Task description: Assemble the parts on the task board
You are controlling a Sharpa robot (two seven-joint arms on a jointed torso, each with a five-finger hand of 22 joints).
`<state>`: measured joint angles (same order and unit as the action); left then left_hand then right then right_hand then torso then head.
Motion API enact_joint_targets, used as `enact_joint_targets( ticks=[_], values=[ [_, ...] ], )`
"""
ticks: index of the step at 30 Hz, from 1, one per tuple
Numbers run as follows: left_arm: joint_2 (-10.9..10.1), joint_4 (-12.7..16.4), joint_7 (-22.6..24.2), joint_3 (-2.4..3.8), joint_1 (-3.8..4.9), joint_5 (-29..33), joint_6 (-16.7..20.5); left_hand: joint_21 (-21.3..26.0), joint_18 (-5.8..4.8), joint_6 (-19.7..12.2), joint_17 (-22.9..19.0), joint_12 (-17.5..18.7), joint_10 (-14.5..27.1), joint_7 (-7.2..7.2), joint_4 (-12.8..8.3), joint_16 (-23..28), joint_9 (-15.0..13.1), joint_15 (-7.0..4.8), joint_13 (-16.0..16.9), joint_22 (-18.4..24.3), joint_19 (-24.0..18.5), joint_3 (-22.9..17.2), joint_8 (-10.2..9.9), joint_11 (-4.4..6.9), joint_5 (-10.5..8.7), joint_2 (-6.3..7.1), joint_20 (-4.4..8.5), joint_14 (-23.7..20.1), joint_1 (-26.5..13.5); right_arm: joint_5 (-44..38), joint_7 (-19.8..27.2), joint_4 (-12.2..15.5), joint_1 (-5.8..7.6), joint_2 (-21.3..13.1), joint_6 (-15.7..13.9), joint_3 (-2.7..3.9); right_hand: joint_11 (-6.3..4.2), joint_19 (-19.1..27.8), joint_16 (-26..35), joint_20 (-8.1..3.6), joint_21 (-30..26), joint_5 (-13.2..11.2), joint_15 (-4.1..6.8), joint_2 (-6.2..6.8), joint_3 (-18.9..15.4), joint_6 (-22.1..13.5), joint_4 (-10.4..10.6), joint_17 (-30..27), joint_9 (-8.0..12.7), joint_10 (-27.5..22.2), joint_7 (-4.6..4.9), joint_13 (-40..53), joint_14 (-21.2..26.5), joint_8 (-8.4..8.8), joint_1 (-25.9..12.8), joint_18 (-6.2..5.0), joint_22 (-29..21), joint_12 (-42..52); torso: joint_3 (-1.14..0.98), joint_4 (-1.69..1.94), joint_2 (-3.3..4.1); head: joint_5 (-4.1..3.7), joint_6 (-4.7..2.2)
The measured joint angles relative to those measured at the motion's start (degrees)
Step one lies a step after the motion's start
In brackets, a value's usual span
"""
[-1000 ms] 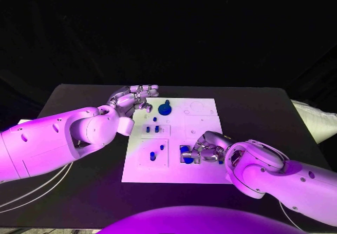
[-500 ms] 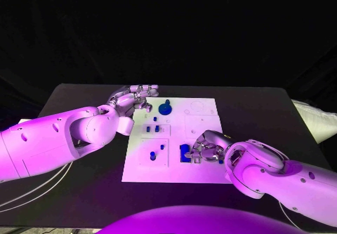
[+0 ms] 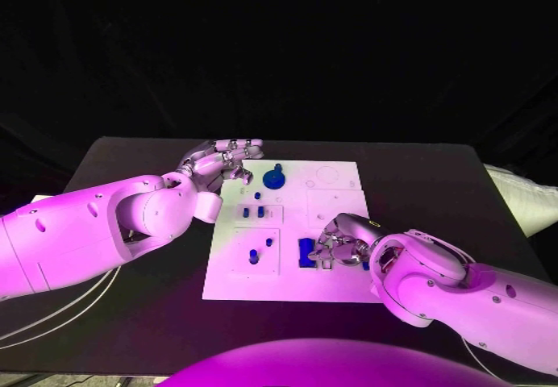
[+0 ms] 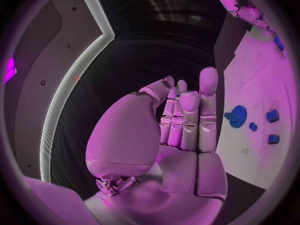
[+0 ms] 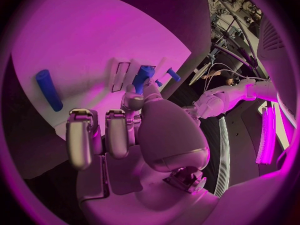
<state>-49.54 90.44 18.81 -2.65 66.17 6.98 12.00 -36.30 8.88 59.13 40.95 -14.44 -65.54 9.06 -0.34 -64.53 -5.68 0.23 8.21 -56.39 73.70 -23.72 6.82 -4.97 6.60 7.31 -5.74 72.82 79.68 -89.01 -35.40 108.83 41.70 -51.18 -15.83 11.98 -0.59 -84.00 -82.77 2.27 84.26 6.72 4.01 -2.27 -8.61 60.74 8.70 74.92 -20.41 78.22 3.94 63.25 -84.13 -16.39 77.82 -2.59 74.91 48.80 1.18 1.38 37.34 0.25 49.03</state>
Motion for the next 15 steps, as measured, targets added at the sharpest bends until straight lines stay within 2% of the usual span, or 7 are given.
enact_joint_targets(
  ticks=[5,8,10,11,15],
  values=[
    [-0.06,0.00,-0.02,0.00,-0.01,-0.01,-0.01,0.00,0.00,0.00,0.00,0.00,0.00,0.00,0.00,0.00,0.00,0.00,0.00,0.00,0.00,0.00,0.00,0.00,0.00,0.00,0.00,0.00,0.00,-0.17,0.06,1.56,-0.17,-1.59,-2.31,-0.01,0.15,0.00,0.00,0.00,0.03,1.46,0.00,0.75,-1.36,-0.14,1.89,0.00,0.02,0.27,0.14,0.08,0.00,0.04,-2.93,-0.01,0.00,0.11,-0.08,-0.10,0.00,-0.04,-0.08],
    [-0.15,0.00,-0.03,0.00,-0.02,-0.02,-0.02,0.00,0.00,0.00,0.00,0.00,0.00,0.00,0.00,0.00,0.00,0.00,-0.01,0.00,0.00,0.00,0.00,0.00,0.00,0.00,0.00,0.00,0.00,0.23,0.15,3.08,-0.19,-3.88,-4.01,0.22,0.15,0.00,0.00,0.00,0.03,2.85,0.00,0.77,-1.57,-1.67,2.22,0.00,0.49,0.27,0.61,0.05,0.00,1.27,-3.18,-0.01,0.00,0.11,-0.09,-0.13,-0.01,-0.17,-0.11],
    [-0.25,0.00,-0.03,0.00,-0.04,-0.02,-0.03,0.00,0.00,0.00,0.00,0.00,0.00,0.00,0.00,0.00,0.00,0.00,-0.01,0.00,0.00,0.00,0.00,0.00,0.00,0.00,0.00,0.00,0.00,0.75,0.23,3.79,-0.09,-5.64,-4.79,0.33,0.49,0.00,0.00,0.00,0.03,5.27,0.00,-0.40,-0.27,-2.91,1.47,-0.01,1.09,-0.07,0.99,-0.05,0.00,2.37,-1.16,0.00,-0.01,-0.37,-0.08,-0.17,-0.04,-0.38,-0.19],
    [-0.32,0.00,-0.03,0.00,-0.06,-0.03,-0.03,0.00,0.00,0.00,0.00,0.00,0.00,0.00,0.00,0.00,0.00,0.00,-0.01,-0.01,0.00,0.00,0.00,0.00,0.00,0.00,0.00,0.00,0.00,1.16,0.26,4.09,0.06,-6.72,-5.12,0.37,0.57,0.00,0.00,0.00,0.03,5.58,0.00,-0.87,0.46,-3.28,1.02,-0.01,1.41,-0.16,1.20,-0.11,0.00,2.81,0.10,-0.01,-0.01,-0.49,-0.08,-0.20,-0.07,-0.47,-0.26],
    [-0.48,-0.03,-0.03,-0.01,-0.08,-0.03,-0.04,0.00,-0.01,0.00,0.00,0.00,0.00,0.00,0.00,0.00,0.00,0.00,-0.01,-0.01,0.00,0.00,0.00,0.00,0.00,0.00,0.00,0.00,0.00,2.29,0.40,4.45,0.82,-9.61,-5.31,0.52,0.77,0.00,0.00,0.00,0.03,4.52,-0.22,-0.95,0.99,-3.54,0.61,-0.01,2.27,-0.36,1.46,-0.37,0.22,3.56,1.15,0.00,-0.01,-0.94,-0.04,-0.62,-0.15,-0.78,-0.57]
  ],
)
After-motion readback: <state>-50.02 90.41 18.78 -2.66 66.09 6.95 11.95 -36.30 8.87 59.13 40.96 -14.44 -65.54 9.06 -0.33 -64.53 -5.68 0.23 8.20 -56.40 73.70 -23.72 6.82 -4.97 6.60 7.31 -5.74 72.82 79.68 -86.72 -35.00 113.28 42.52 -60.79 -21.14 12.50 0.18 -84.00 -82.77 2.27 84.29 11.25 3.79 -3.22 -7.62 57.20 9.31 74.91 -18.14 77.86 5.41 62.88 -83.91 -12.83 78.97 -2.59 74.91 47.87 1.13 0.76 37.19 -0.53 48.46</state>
